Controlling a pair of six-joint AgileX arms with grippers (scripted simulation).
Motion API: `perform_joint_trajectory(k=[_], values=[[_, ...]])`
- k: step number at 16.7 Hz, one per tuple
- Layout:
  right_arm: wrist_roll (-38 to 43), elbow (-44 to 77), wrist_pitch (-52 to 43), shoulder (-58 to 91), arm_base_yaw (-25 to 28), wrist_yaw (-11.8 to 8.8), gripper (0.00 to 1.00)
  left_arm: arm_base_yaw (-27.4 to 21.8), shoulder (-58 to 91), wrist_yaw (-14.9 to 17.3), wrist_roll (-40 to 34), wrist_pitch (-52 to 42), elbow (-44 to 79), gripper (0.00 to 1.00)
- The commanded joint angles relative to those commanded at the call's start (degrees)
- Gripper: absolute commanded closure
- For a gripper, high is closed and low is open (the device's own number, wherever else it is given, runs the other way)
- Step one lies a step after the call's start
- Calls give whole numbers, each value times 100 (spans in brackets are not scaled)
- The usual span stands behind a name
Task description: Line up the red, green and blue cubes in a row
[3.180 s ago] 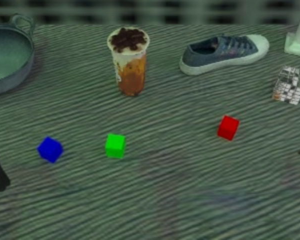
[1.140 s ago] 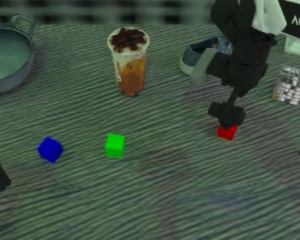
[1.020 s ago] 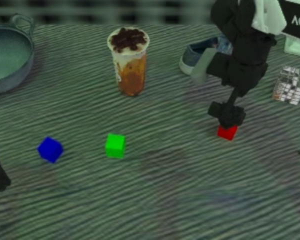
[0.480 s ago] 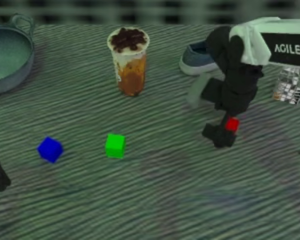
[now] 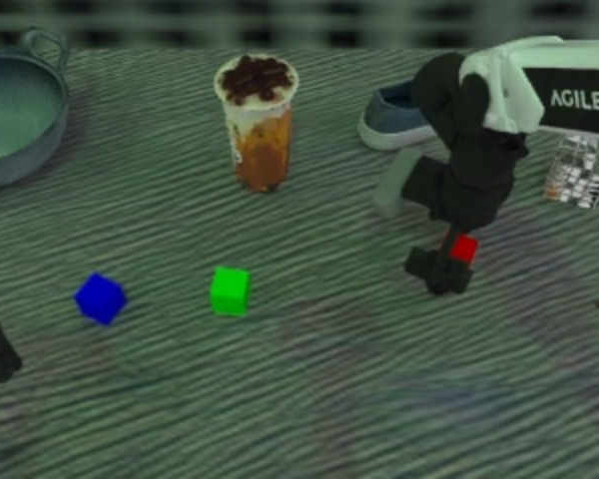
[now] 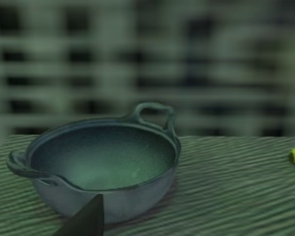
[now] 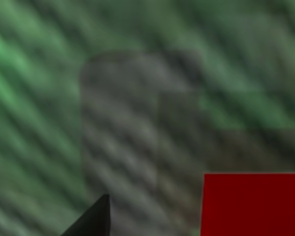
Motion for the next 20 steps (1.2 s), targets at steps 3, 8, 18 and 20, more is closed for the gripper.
perform_joint_trajectory(k=[3, 8, 18, 20], values=[[0, 0, 0, 0, 0, 0, 38, 0, 0, 0, 0, 0, 0, 0], [0, 0, 0, 0, 0, 0, 75, 0, 0, 0, 0, 0, 0, 0], [0, 0, 0, 0, 0, 0, 100, 0, 0, 0, 0, 0, 0, 0], [97, 21, -155, -253, 2, -95, 100, 0, 0, 0, 0, 0, 0, 0]])
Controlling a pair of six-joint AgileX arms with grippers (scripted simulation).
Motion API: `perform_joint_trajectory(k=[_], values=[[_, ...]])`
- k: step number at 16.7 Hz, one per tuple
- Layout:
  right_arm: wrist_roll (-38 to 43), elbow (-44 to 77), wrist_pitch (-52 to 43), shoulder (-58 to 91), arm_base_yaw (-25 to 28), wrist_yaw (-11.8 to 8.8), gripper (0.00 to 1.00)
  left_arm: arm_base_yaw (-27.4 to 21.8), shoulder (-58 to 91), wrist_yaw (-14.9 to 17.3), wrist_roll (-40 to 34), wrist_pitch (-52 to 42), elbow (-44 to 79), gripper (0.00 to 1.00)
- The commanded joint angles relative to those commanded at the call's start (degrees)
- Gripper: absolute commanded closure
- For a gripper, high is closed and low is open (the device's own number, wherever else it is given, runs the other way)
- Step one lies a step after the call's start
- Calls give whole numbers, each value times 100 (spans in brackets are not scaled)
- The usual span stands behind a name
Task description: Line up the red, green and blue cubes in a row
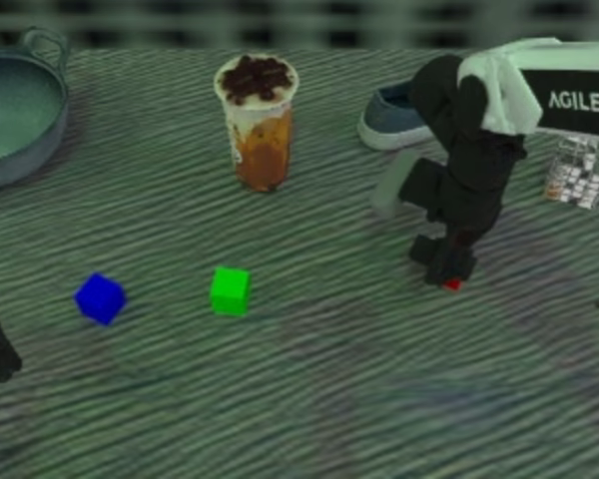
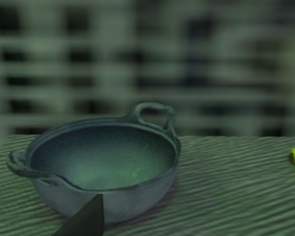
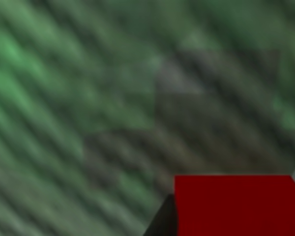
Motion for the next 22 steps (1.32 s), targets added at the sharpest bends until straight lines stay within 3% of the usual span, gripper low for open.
perform_joint_trajectory(k=[8, 15, 18, 22], values=[[-13, 785, -1237, -417, 48, -5, 100, 0, 0, 0, 0, 0, 0, 0], [3, 869, -1325, -435, 104, -6, 100, 0, 0, 0, 0, 0, 0, 0], [78, 1066, -1440, -358, 608, -4, 100, 0, 0, 0, 0, 0, 0, 0], [267, 1454, -1686, -207, 1663, -1, 100, 0, 0, 0, 0, 0, 0, 0]])
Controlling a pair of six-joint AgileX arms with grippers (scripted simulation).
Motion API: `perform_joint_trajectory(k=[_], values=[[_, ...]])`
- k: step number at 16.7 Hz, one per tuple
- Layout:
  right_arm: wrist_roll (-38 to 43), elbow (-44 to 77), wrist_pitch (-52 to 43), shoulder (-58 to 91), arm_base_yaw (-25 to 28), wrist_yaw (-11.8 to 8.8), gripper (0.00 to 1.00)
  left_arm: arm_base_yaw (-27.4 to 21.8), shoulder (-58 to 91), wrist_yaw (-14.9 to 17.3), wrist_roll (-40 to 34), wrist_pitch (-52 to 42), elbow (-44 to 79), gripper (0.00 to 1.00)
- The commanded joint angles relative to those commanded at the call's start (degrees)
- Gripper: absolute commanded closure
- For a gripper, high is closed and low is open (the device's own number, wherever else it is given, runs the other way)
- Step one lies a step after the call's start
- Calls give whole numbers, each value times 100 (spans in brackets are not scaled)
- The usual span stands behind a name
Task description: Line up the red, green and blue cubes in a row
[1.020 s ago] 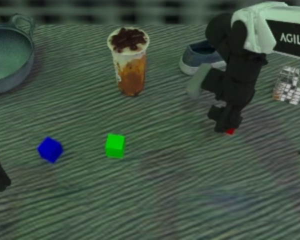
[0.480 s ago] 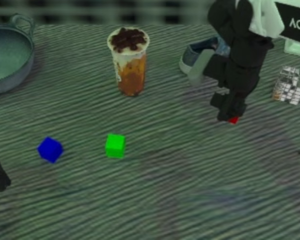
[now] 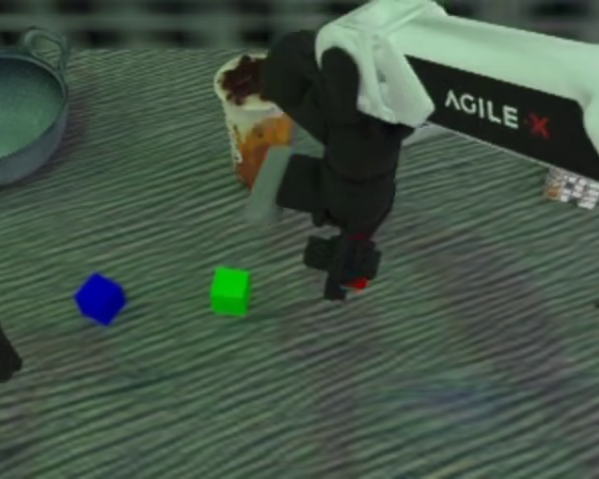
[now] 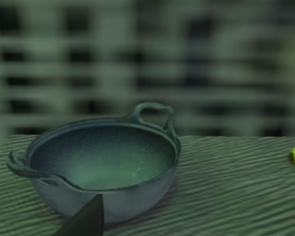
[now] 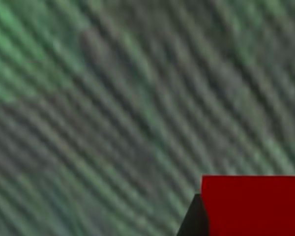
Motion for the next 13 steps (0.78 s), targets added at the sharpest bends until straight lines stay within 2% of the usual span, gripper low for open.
perform_joint_trajectory(k=[6, 8, 13], values=[[275, 516, -335, 165, 1567, 3, 100, 0, 0, 0, 0, 0, 0, 0], [317, 589, -378, 178, 1783, 6, 100, 0, 0, 0, 0, 0, 0, 0], [326, 560, -355, 161, 1787, -2, 100, 0, 0, 0, 0, 0, 0, 0]])
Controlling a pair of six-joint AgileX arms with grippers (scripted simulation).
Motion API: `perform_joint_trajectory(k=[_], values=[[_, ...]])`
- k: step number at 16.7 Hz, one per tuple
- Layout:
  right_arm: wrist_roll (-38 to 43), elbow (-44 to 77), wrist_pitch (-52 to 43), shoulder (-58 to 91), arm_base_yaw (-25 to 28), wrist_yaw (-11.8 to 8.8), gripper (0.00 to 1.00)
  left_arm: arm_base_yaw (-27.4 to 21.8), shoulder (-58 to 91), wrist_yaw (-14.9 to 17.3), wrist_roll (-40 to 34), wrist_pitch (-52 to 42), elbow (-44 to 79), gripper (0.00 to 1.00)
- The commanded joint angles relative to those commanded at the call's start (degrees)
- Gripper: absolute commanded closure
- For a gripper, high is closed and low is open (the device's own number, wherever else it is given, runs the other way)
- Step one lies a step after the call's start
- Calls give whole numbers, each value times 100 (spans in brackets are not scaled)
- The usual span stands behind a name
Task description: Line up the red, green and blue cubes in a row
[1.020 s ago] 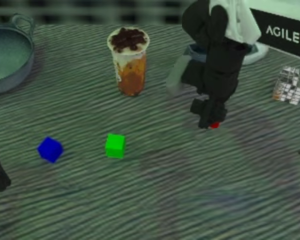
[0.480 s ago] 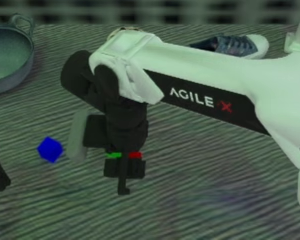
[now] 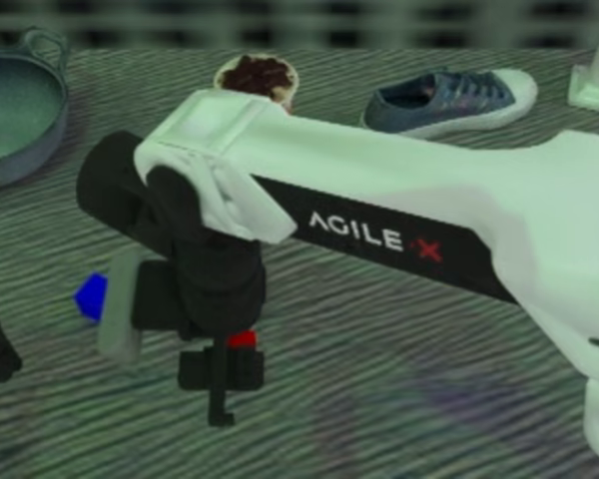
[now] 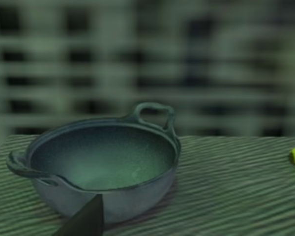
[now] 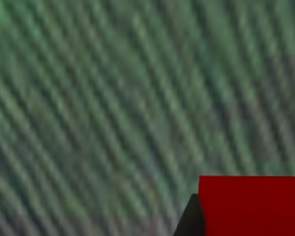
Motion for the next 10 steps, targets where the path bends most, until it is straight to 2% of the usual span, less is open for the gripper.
perform_joint_trajectory(k=[7, 10], values=[[12, -959, 1231, 249, 14, 7, 100, 0, 0, 0, 0, 0, 0, 0], [8, -1094, 1378, 294, 24, 12, 100, 0, 0, 0, 0, 0, 0, 0]])
